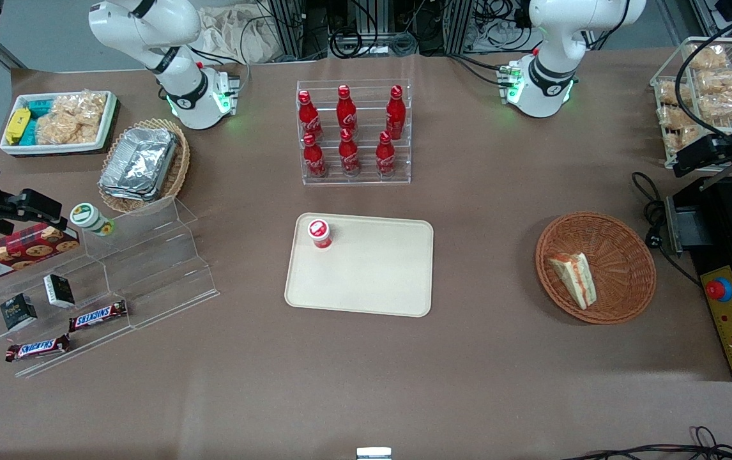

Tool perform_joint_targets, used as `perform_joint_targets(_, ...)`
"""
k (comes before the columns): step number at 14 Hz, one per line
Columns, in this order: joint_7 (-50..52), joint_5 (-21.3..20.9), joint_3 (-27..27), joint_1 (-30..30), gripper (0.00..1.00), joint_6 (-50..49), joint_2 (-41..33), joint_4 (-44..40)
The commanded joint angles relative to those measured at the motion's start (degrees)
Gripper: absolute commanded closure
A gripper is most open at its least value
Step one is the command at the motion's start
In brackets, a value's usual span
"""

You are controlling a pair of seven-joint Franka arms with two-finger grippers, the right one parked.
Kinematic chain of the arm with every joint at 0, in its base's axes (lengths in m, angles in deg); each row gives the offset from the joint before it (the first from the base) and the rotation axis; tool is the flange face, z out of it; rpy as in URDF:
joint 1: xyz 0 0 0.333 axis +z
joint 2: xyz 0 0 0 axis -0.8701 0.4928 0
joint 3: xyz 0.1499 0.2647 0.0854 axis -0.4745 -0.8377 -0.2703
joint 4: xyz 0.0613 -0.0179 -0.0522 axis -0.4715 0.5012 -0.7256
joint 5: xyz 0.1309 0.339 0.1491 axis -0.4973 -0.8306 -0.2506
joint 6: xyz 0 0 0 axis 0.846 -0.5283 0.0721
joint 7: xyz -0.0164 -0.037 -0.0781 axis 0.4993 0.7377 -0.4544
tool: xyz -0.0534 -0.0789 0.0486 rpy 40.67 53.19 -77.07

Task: Place sandwich from basket to tray

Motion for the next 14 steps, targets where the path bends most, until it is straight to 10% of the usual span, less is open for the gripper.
perform_joint_targets(1,3.3,-2.3,0.8,0.7,0.00,-1.2,-0.1,-0.6)
perform_joint_targets(14,17.5,0.7,1.8,-2.4,0.00,23.0,18.4,7.8)
